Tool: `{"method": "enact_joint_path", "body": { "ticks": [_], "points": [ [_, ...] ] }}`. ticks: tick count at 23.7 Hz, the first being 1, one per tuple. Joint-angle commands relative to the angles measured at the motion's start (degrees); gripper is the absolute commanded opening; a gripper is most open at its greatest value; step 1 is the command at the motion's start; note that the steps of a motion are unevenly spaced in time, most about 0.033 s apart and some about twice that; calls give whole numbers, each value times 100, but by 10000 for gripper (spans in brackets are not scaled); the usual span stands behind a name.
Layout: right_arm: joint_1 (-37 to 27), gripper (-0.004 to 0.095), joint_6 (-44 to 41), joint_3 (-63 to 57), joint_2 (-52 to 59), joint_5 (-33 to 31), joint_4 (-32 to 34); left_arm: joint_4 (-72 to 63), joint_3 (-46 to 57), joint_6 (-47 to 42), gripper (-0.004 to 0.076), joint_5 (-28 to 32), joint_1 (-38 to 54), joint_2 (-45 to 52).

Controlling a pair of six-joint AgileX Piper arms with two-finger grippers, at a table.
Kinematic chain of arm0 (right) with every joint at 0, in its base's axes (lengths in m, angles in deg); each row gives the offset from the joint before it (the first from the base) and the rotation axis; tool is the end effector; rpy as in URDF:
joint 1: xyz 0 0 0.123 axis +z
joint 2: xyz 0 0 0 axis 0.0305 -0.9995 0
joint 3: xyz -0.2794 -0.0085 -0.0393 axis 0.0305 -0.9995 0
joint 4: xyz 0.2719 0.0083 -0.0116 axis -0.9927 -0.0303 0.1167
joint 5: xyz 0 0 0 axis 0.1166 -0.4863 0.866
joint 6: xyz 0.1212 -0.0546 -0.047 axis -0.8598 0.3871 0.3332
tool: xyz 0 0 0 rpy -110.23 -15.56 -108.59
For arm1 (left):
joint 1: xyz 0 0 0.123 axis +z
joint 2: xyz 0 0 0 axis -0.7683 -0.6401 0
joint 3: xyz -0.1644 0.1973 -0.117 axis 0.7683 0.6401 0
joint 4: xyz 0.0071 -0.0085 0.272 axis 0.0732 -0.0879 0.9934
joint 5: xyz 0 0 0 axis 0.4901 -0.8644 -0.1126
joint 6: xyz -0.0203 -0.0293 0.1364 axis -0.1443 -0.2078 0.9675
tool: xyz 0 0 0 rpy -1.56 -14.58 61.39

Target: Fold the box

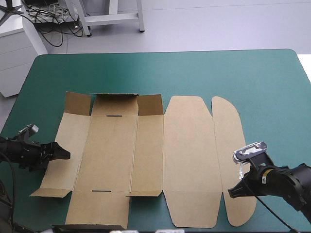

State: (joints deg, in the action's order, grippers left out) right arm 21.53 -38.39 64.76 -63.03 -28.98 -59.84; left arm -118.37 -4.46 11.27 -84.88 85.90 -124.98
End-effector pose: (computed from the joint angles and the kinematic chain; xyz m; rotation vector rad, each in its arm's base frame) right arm 0.1624 0.0680 0.2262 -0.5759 2.5980 0.1058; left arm 0.2553 0.0814 0.1416 -0.2740 2.8252 -0.9485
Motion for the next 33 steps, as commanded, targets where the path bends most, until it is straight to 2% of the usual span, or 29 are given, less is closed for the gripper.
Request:
{"method": "enact_joint_path", "body": {
  "ticks": [1, 8, 15, 22, 27, 29, 30, 31, 33],
  "points": [
    [-50, -20, 27, 128, 7, 242, 11, -54, 335, 28, 617, -345, -181, -166],
    [-50, -20, 27, 128, 7, 306, 11, 82, 362, 183, 616, -345, -1117, -166],
    [-50, -20, 27, 128, 7, 261, 11, 131, 362, 127, 594, -345, -1185, -166],
    [-50, -20, 27, 128, 7, 261, 11, 131, 315, 111, 416, -335, -1185, -166],
    [-50, -20, 27, 128, 7, 194, 11, 108, 229, 111, 344, -323, -1185, -166],
    [-50, -20, 27, 128, 7, 181, 11, -53, 225, 122, 213, -300, -1185, -166],
    [-50, -20, 27, 128, 7, 181, 11, -82, 225, 175, 27, -285, -1185, -166],
    [-50, -20, 27, 128, 7, 181, 11, -66, 225, 219, -5, -285, -1185, -166],
    [-50, -20, 27, 128, 7, 192, 22, 37, 225, 220, -6, -285, -1185, -166]
  ]
}}
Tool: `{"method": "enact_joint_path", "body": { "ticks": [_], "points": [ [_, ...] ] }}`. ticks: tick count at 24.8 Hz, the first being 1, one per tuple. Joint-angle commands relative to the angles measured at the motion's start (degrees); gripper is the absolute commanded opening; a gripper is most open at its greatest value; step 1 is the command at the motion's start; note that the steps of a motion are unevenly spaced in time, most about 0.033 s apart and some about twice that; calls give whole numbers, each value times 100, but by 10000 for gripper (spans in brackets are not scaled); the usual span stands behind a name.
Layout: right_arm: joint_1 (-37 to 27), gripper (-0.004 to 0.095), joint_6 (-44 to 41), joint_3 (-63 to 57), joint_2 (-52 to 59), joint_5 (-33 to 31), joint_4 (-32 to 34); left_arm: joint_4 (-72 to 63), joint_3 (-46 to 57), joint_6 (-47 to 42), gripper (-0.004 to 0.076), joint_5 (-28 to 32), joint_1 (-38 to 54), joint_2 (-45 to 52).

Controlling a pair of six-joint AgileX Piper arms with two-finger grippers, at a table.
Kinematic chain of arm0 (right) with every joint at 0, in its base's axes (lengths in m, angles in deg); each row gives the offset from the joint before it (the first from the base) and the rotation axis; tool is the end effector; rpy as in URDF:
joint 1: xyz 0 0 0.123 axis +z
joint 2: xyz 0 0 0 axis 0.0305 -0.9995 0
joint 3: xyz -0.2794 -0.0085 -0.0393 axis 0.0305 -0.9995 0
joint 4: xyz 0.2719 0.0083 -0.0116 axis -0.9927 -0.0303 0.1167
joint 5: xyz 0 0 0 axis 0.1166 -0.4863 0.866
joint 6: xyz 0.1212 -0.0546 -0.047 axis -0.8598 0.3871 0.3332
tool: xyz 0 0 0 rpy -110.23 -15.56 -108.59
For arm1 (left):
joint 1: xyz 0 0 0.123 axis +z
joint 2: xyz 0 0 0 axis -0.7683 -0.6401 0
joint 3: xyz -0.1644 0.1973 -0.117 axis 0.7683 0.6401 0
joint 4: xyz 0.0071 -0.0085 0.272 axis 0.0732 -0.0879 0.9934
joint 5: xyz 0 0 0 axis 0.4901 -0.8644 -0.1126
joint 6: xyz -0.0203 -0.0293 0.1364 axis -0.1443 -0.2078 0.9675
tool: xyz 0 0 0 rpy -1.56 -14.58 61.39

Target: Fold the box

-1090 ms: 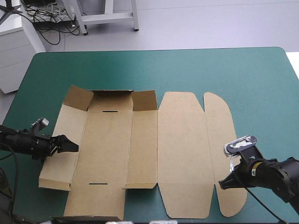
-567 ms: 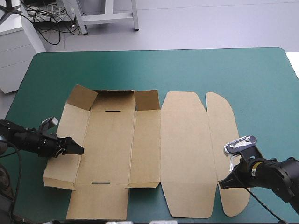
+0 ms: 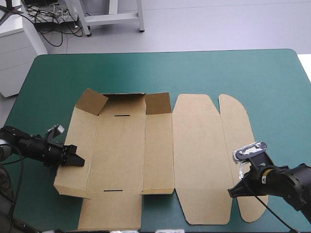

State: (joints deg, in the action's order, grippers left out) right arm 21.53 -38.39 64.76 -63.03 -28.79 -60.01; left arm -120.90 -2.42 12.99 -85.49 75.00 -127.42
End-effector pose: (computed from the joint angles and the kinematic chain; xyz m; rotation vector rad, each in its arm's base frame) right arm 0.1627 0.0685 0.2264 -0.5740 2.5955 0.1103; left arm 0.2609 0.0240 0.1275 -0.0302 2.8939 -1.0961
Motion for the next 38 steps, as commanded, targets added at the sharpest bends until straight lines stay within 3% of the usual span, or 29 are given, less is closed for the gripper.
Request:
{"method": "enact_joint_path", "body": {
  "ticks": [1, 7, 11, 14, 23, 30, 38],
  "points": [
    [-50, -20, 27, 128, 7, 203, 51, 294, 20, 48, -10, -224, -95, 79],
    [-50, -20, -11, 128, 7, 203, 16, 302, -255, -62, -10, -132, -95, 79],
    [-50, -20, -145, 128, 7, 157, 4, 1047, -1297, -603, -10, -130, -630, 79],
    [-50, -20, -177, 128, 7, 157, -23, 1814, -2376, -846, -10, 272, -1612, 79],
    [-50, -21, -202, 128, 7, 56, -67, 4042, -4025, -1115, -10, 1563, -3794, -35],
    [-50, -20, -202, 128, 7, 33, -67, 5709, -4623, -1925, -10, 2699, -5293, -88],
    [-50, -20, -187, 128, 7, 33, -67, 7660, -4710, -2436, -10, 3555, -6617, -97]
  ]
}}
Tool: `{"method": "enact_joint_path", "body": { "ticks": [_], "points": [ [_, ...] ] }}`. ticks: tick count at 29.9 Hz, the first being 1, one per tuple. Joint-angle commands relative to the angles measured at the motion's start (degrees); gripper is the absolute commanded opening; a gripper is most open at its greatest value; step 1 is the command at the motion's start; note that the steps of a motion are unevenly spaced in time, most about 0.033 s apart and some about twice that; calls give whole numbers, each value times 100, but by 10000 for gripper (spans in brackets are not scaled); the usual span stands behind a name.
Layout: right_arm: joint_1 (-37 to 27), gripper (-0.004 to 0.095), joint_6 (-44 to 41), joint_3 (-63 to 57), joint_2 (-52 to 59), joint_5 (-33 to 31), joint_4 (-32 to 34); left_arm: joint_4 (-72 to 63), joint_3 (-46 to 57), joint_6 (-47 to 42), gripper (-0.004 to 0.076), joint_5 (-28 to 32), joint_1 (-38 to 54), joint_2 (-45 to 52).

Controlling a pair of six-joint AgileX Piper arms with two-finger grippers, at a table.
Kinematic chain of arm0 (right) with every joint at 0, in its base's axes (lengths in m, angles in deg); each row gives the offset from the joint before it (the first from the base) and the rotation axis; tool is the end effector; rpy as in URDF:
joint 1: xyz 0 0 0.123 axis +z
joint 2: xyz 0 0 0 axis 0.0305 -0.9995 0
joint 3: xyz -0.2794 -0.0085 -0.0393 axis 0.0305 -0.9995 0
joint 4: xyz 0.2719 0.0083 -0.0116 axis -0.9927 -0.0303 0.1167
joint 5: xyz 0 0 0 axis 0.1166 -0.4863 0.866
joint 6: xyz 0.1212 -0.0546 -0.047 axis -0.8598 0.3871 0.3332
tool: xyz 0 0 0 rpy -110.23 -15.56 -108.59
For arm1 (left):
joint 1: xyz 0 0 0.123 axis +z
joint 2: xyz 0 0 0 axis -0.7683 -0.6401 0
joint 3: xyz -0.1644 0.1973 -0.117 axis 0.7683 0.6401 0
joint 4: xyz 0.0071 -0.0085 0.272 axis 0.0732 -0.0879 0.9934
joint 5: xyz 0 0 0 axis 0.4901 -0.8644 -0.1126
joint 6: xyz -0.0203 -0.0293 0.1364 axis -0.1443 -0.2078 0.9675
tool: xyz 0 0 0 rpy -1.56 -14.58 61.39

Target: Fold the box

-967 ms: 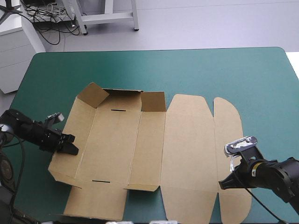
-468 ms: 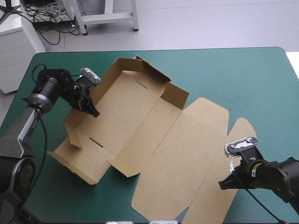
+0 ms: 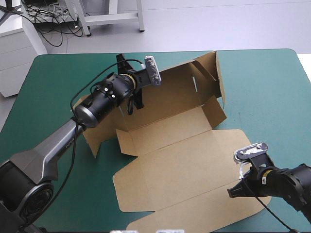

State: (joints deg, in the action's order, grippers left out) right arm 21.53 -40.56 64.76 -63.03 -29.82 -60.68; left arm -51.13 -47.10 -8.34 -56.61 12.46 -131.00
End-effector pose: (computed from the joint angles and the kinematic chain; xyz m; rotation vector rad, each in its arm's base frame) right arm 0.1601 0.0689 0.2252 -0.5237 2.6271 0.1332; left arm 0.3880 -0.2428 0.3274 1.3645 1.7848 0.4483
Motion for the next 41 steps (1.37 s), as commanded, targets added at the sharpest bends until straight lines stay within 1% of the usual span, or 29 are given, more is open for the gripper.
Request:
{"method": "enact_joint_path", "body": {
  "ticks": [1, 7, 9, 15, 18, 22, 25, 27, 30, 35, 41],
  "points": [
    [-50, -20, 31, 128, 7, 136, 34, 918, -242, -384, -10, 739, -516, 256],
    [-50, -20, 73, 128, 7, 136, 0, 2576, -242, -1294, -10, 747, -1276, 152],
    [-50, -20, 73, 128, 7, 136, 0, 2923, -242, -1395, -10, 747, -1499, 98],
    [-50, -20, 118, 128, 7, 88, 34, 3185, -232, -1514, -10, 723, -1896, -154],
    [-50, -20, 118, 128, 7, 72, 34, 3618, -223, -1769, -10, 652, -2038, -322],
    [-50, -20, 118, 152, 7, -1, 34, 4754, -223, -2659, -10, 484, -2301, -528],
    [-50, -20, 118, 380, 7, -329, 49, 5291, -223, -3179, -10, 402, -2368, -656],
    [-50, -20, 73, 619, 7, -527, 146, 5342, -223, -3292, -10, 370, -2368, -692],
    [-50, -18, -51, 1106, 7, -606, 320, 5342, -223, -3292, -10, 278, -2368, -726],
    [-50, -18, -475, 2232, 7, -669, 933, 5396, -176, -3292, -10, 215, -2347, -750],
    [-50, -18, -843, 3477, 7, -1378, 1708, 5408, -176, -3303, -10, -80, -2322, -750]
  ]
}}
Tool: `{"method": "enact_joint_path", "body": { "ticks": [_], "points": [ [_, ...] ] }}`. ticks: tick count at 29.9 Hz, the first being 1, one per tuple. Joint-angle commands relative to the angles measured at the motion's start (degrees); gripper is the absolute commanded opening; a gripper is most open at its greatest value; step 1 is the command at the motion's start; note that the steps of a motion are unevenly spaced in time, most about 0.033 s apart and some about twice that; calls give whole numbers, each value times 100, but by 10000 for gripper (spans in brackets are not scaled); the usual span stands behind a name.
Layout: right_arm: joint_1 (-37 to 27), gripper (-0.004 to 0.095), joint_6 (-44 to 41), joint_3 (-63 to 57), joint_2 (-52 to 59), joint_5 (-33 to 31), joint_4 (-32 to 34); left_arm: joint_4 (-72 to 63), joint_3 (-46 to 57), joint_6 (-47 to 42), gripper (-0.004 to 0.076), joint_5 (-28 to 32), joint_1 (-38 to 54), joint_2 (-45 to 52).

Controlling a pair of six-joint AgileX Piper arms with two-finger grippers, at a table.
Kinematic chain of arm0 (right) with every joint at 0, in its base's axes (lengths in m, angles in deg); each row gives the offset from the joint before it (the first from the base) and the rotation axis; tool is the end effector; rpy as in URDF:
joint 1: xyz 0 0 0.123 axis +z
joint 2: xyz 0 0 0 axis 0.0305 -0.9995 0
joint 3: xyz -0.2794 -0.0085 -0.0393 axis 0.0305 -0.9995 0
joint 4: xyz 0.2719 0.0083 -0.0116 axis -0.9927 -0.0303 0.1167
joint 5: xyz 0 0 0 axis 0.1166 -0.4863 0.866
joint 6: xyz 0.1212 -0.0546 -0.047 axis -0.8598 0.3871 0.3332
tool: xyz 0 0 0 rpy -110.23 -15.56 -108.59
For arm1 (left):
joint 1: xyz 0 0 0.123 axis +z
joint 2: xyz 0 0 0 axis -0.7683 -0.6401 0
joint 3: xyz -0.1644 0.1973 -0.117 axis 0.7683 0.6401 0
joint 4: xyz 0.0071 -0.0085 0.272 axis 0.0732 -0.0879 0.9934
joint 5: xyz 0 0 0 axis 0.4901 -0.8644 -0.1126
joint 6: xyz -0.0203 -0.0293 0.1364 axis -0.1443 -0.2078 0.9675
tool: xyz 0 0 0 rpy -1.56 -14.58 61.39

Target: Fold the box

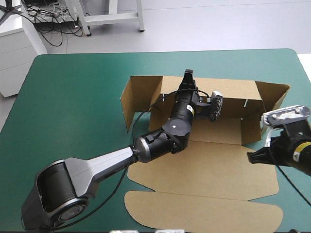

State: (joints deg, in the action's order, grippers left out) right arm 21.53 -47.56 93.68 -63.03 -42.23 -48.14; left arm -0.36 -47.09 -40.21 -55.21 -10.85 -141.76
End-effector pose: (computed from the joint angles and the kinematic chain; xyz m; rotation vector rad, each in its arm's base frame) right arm 0.1710 0.0422 0.3835 -0.3076 2.3339 -0.0175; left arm 0.3217 -0.3943 0.3033 1.4711 1.2147 0.7543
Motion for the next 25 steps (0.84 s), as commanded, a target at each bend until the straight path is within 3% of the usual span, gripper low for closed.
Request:
{"method": "enact_joint_path", "body": {
  "ticks": [1, 9, 11, 14, 21, 25],
  "points": [
    [-50, -18, -227, 727, 25, -137, 533, 332, -177, -117, -10, -234, 40, 325],
    [-50, -13, -530, 1187, 30, -137, 757, 240, -177, -117, -10, -519, 310, 325],
    [-50, 27, -540, 1187, 18, -137, 834, 240, -177, -117, -10, -476, 320, 325],
    [-50, 162, -542, 1187, -32, -137, 863, 218, -177, -117, -10, -335, 320, 325],
    [-50, 586, -585, 1187, -367, -137, 1261, 218, -177, -117, -10, -168, 320, 325],
    [-50, 643, -753, 1292, -723, -125, 1831, 192, -177, -117, -10, -168, 320, 325]
  ]
}}
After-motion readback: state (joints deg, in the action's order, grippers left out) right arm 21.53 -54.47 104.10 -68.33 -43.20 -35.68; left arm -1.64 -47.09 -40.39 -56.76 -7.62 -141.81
